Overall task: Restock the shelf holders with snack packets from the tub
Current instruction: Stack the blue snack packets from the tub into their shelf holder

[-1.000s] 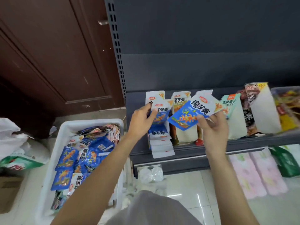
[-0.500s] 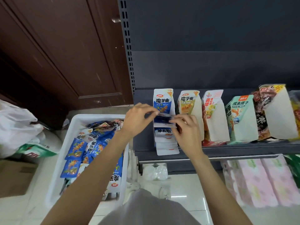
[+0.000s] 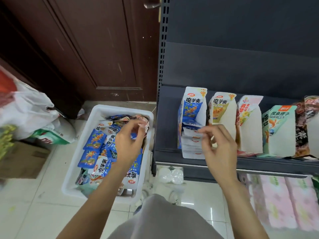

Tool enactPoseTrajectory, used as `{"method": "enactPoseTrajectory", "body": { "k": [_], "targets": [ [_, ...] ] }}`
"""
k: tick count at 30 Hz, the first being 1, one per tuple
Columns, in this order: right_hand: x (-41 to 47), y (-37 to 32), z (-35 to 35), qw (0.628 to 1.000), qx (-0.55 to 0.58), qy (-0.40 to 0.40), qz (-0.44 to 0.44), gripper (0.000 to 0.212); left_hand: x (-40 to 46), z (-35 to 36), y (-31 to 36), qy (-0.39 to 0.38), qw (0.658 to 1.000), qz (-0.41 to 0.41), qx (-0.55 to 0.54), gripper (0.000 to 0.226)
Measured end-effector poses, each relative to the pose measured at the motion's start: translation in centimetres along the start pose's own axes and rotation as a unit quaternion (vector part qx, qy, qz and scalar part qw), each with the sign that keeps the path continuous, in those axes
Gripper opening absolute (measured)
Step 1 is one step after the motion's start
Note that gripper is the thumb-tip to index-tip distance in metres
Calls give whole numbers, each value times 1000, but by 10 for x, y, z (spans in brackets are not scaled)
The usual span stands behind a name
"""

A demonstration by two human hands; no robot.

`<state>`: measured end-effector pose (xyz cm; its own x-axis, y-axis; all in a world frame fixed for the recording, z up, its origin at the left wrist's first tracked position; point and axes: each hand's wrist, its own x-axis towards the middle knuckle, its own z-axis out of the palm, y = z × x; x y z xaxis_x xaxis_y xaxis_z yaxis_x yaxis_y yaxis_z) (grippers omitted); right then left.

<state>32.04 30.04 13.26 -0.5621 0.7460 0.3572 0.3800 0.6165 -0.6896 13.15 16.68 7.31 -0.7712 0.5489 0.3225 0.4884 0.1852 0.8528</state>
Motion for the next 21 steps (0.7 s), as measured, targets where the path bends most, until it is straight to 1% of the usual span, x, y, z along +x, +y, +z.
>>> {"method": "enactPoseTrajectory", "body": {
  "k": [2, 3, 4, 5, 6, 8, 10, 11, 12, 13, 14, 15, 17, 18, 19, 21],
  "targets": [
    [4, -19, 25, 996, 31, -72, -45, 13, -15, -22, -20, 74, 996, -36, 24, 13],
    [5, -27, 42, 990, 33, -117, -66, 12, -22, -33, -33, 97, 992, -68, 47, 13],
    [4, -32, 61, 983, 31, -162, -83, 12, -29, -44, -46, 107, 986, -104, 80, 15],
    [3, -36, 81, 974, 25, -206, -91, 13, -34, -54, -61, 100, 978, -138, 122, 18],
    [2, -38, 102, 965, 16, -248, -90, 15, -40, -63, -76, 75, 969, -163, 168, 23],
    [-1, -38, 144, 942, -10, -325, -81, 19, -47, -79, -105, -5, 946, -205, 252, 34],
    [-3, -33, 182, 914, -63, -395, -70, 25, -50, -91, -123, -96, 910, -257, 311, 48],
    [-4, -30, 199, 898, -104, -423, -64, 28, -51, -96, -130, -137, 893, -268, 335, 56],
    [-6, -28, 212, 884, -148, -440, -63, 30, -52, -98, -135, -169, 881, -263, 355, 62],
    [-9, -26, 223, 868, -194, -450, -76, 31, -54, -99, -138, -192, 877, -240, 369, 65],
    [-13, -23, 232, 849, -235, -460, -111, 29, -56, -98, -139, -212, 880, -202, 374, 66],
    [-18, -20, 238, 824, -263, -473, -165, 31, -59, -97, -139, -235, 885, -154, 371, 66],
    [-24, -14, 243, 760, -282, -506, -294, 43, -66, -94, -141, -300, 879, -73, 363, 66],
    [-24, -11, 243, 732, -280, -521, -339, 45, -68, -93, -142, -329, 870, -52, 363, 66],
    [-22, -9, 243, 711, -277, -532, -367, 47, -68, -93, -144, -350, 861, -43, 367, 67],
    [-16, -6, 243, 688, -273, -545, -395, 54, -63, -93, -149, -379, 845, -48, 374, 70]
  ]
}}
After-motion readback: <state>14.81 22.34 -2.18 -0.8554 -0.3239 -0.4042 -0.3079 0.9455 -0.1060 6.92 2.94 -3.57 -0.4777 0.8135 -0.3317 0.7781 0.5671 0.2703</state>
